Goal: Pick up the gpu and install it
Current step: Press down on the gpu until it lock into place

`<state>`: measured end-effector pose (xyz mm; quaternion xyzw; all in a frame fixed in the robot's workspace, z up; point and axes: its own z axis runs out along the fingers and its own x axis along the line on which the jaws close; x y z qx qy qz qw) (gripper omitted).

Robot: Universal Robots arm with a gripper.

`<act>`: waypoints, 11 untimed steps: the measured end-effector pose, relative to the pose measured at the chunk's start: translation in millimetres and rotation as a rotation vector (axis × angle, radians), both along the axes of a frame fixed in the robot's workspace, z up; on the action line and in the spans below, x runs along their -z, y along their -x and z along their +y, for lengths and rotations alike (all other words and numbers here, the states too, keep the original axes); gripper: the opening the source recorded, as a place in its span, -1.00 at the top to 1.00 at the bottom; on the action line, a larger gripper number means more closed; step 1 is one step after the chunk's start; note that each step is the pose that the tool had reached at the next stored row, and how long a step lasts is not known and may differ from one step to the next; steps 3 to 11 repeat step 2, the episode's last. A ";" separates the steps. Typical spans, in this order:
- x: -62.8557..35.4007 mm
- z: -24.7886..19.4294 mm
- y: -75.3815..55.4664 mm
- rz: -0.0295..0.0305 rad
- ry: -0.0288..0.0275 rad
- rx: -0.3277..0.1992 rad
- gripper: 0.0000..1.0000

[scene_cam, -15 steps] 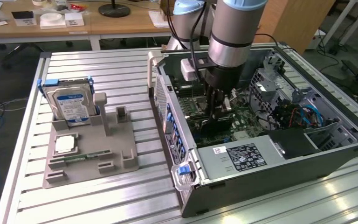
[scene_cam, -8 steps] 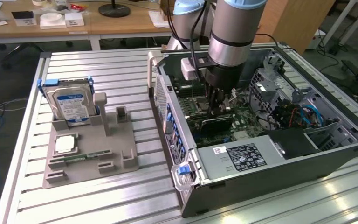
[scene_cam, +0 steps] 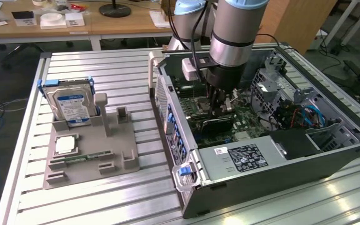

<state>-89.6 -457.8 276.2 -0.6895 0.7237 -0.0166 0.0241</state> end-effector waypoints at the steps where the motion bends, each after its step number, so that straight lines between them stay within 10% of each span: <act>1: 0.0 0.0 0.0 0.0000 0.0000 0.000 0.79; 11: 0.0 0.0 0.0 0.0000 0.0001 0.000 0.79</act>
